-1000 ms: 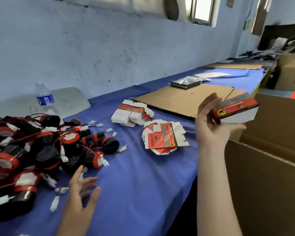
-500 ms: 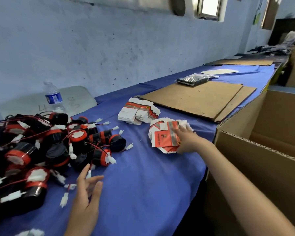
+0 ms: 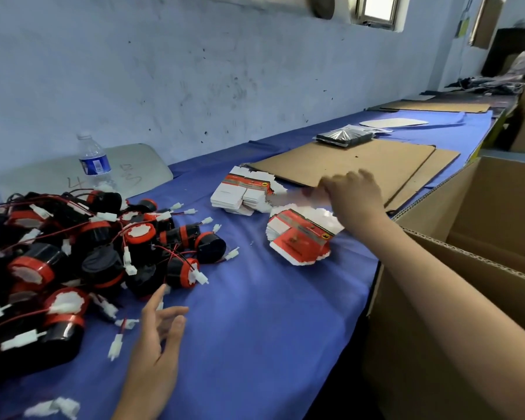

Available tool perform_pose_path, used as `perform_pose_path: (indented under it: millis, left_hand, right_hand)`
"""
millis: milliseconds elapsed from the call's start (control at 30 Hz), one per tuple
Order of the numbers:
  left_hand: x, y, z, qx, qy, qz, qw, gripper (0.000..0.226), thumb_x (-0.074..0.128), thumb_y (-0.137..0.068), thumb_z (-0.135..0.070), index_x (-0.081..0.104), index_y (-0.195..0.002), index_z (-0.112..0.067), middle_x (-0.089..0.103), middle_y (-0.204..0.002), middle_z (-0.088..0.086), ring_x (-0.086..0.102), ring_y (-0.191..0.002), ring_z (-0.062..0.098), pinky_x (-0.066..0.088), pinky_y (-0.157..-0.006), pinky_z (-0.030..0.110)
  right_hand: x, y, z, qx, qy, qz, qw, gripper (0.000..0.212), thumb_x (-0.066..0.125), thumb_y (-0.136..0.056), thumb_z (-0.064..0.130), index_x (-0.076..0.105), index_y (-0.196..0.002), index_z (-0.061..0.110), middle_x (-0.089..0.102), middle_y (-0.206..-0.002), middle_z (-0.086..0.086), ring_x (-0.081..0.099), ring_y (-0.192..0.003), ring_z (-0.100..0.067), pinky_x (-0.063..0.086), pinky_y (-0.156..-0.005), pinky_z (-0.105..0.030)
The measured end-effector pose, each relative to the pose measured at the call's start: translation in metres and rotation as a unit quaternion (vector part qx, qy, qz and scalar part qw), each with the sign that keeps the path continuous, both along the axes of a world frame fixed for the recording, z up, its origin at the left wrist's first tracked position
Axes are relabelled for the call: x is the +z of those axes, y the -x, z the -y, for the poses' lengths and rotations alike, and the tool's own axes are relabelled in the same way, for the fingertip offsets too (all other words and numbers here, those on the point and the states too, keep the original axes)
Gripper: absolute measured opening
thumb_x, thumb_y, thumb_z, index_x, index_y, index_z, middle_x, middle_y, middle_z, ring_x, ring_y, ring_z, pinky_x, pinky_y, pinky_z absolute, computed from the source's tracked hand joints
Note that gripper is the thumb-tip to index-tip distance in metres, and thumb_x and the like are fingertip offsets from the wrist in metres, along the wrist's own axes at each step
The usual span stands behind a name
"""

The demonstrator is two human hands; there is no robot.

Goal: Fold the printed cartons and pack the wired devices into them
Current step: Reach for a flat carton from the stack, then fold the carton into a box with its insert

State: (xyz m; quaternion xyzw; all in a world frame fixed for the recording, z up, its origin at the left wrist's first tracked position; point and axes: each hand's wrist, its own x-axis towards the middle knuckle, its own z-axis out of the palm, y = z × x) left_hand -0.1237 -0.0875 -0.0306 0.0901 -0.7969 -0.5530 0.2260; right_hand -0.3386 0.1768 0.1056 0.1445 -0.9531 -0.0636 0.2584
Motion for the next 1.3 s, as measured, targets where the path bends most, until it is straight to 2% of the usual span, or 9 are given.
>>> perform_pose_path:
  millis: [167,267,367,467,600,733,967,1100,1300]
  left_hand:
    - [-0.002,-0.001,0.001,0.007,-0.007,-0.002,1.000,0.045,0.044,-0.083,-0.048,0.030,-0.122,-0.064,0.063,-0.107,-0.026,0.059,-0.110,0.007,0.040,-0.094,0.032]
    - [0.013,0.001,-0.007,-0.004,-0.054,-0.030,0.998,0.056,0.054,-0.078,-0.066,0.031,-0.128,-0.057,0.063,-0.110,-0.021,0.059,-0.112,0.015,0.042,-0.100,0.042]
    - [0.016,0.002,-0.011,0.026,-0.130,-0.049,0.990,0.100,0.061,-0.055,-0.087,0.031,-0.134,-0.034,0.057,-0.123,-0.005,0.059,-0.106,0.021,0.043,-0.095,0.026]
    - [0.014,-0.012,-0.016,0.094,-0.143,-0.031,0.985,0.049,0.032,-0.084,-0.063,0.045,-0.124,-0.038,0.054,-0.128,-0.011,0.048,-0.119,0.005,0.033,-0.084,-0.001]
    - [0.008,-0.017,-0.009,0.113,-0.157,-0.023,0.981,0.050,0.029,-0.079,-0.067,0.055,-0.112,-0.039,0.057,-0.124,-0.016,0.052,-0.107,-0.018,0.039,-0.082,0.002]
    - [-0.001,-0.017,-0.009,0.133,-0.113,-0.044,0.984,0.067,0.032,-0.083,-0.075,0.049,-0.128,-0.028,0.056,-0.133,-0.002,0.049,-0.125,0.008,0.037,-0.108,0.032]
    - [0.010,-0.007,0.006,0.191,-0.080,-0.135,0.969,0.089,0.051,-0.077,-0.037,0.001,-0.151,-0.034,0.042,-0.139,-0.013,0.050,-0.116,-0.011,0.041,-0.089,0.006]
    - [0.016,-0.007,0.015,0.211,-0.064,-0.162,0.962,0.100,0.066,-0.066,-0.055,0.003,-0.144,-0.051,0.032,-0.143,-0.033,0.041,-0.125,-0.013,0.035,-0.095,0.004]
    - [0.013,-0.008,0.017,0.239,-0.091,-0.183,0.949,0.054,0.049,-0.093,-0.036,0.028,-0.140,-0.053,0.063,-0.107,-0.028,0.060,-0.100,-0.010,0.045,-0.076,0.006]
  right_hand:
    - [0.020,-0.014,0.015,0.079,0.337,-0.158,0.925,0.019,0.047,-0.092,0.006,0.062,-0.104,0.006,0.067,-0.095,-0.016,0.059,-0.088,-0.039,0.040,-0.083,-0.041]
    - [0.007,-0.043,0.053,0.226,0.596,0.082,0.766,0.016,0.053,-0.090,0.005,0.063,-0.096,0.016,0.067,-0.073,0.000,0.062,-0.071,-0.022,0.047,-0.064,-0.029]
    - [-0.033,-0.077,0.103,0.282,0.659,0.362,0.596,0.025,0.052,-0.088,-0.003,0.063,-0.095,0.018,0.060,-0.062,0.006,0.052,-0.052,-0.006,0.039,-0.051,-0.019]
    - [-0.073,-0.099,0.146,0.299,0.610,0.438,0.589,0.024,0.052,-0.090,-0.003,0.064,-0.100,0.016,0.059,-0.061,0.013,0.048,-0.054,-0.004,0.036,-0.053,-0.017]
    - [-0.106,-0.127,0.182,0.347,0.615,0.387,0.593,0.029,0.065,-0.091,0.031,0.059,-0.119,0.026,0.065,-0.113,0.011,0.060,-0.101,-0.005,0.048,-0.080,-0.018]
    - [-0.110,-0.131,0.182,0.399,0.619,0.377,0.561,0.037,0.065,-0.085,0.040,0.056,-0.119,0.030,0.065,-0.110,0.023,0.061,-0.100,0.004,0.047,-0.078,-0.011]
    - [-0.111,-0.145,0.174,0.457,0.580,0.427,0.522,0.022,0.058,-0.085,0.042,0.068,-0.102,0.030,0.071,-0.096,0.011,0.065,-0.094,-0.006,0.048,-0.079,-0.019]
    - [-0.110,-0.144,0.173,0.422,0.551,0.527,0.490,0.043,0.059,-0.083,0.056,0.076,-0.099,0.020,0.071,-0.109,-0.012,0.063,-0.104,-0.018,0.045,-0.090,-0.046]
    - [-0.109,-0.128,0.173,0.343,0.688,0.533,0.352,0.043,0.059,-0.081,0.037,0.064,-0.121,0.021,0.067,-0.120,-0.010,0.063,-0.110,-0.028,0.051,-0.087,-0.041]
